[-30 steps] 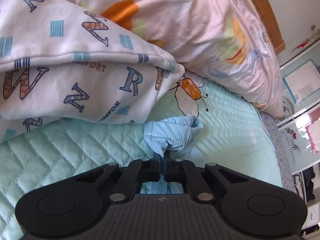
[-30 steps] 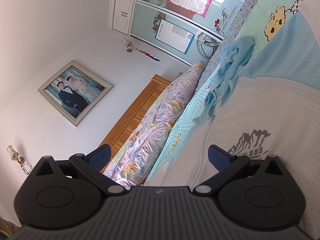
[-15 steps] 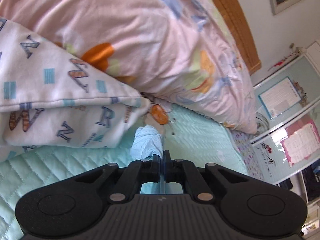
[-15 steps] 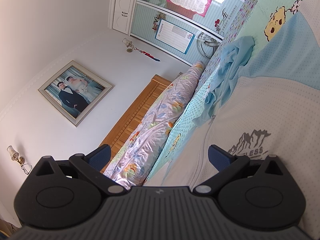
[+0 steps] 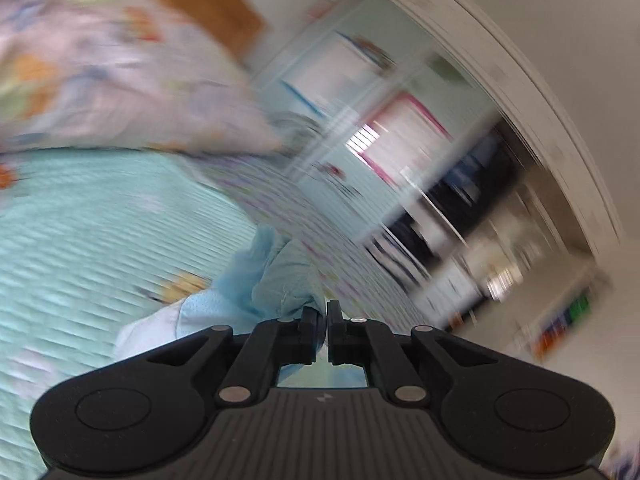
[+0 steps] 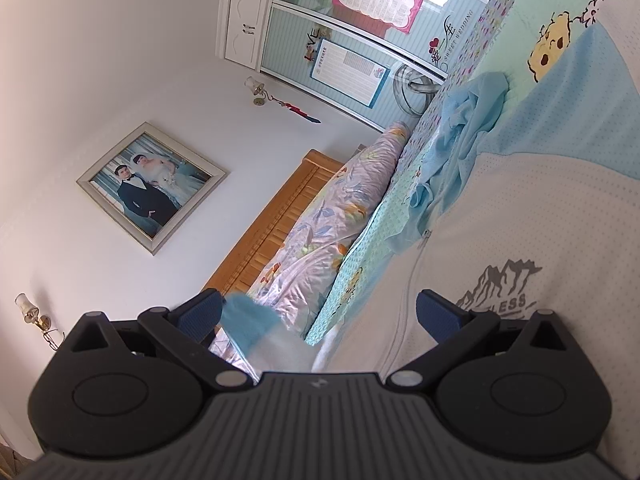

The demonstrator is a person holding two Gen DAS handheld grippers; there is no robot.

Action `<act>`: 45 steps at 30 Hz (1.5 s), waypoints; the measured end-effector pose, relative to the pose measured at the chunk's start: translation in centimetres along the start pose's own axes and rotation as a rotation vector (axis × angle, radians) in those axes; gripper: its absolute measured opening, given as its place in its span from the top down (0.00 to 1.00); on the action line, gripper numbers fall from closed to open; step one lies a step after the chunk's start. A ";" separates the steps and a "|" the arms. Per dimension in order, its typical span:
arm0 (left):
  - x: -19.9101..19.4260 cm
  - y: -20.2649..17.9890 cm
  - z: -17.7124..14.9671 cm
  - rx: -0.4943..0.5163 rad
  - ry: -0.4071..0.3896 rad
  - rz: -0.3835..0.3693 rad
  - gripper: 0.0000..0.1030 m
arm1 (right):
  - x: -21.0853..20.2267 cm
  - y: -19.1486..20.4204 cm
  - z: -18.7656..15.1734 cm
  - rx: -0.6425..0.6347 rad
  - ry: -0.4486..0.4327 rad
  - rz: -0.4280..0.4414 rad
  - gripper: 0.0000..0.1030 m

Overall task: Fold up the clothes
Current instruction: 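Pull the light-blue sleeve across the jacket body with the left gripper, release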

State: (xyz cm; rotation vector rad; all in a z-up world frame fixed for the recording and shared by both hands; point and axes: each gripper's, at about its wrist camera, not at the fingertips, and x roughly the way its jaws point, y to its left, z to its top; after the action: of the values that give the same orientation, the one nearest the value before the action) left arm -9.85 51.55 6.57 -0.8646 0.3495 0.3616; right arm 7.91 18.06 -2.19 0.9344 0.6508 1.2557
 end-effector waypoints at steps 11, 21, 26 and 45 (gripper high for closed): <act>4.9 -11.5 -11.3 0.282 0.369 -0.222 0.58 | -0.7 -0.9 0.4 0.068 -0.029 0.047 0.00; 5.4 -9.8 -12.2 0.206 0.306 -0.072 0.27 | -0.5 -0.8 0.4 0.063 -0.022 0.037 0.00; 6.7 -16.0 -17.4 0.772 0.232 0.072 0.27 | -0.7 -1.0 0.6 0.086 -0.025 0.050 0.00; 9.0 -18.4 -23.2 1.262 0.168 0.158 0.35 | -2.4 0.1 2.2 0.055 -0.122 0.024 0.00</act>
State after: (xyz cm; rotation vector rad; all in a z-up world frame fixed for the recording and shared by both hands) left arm 2.81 23.84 1.04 0.3761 0.6899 0.1490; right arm 9.18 15.22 -1.22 1.0587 0.5820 1.1967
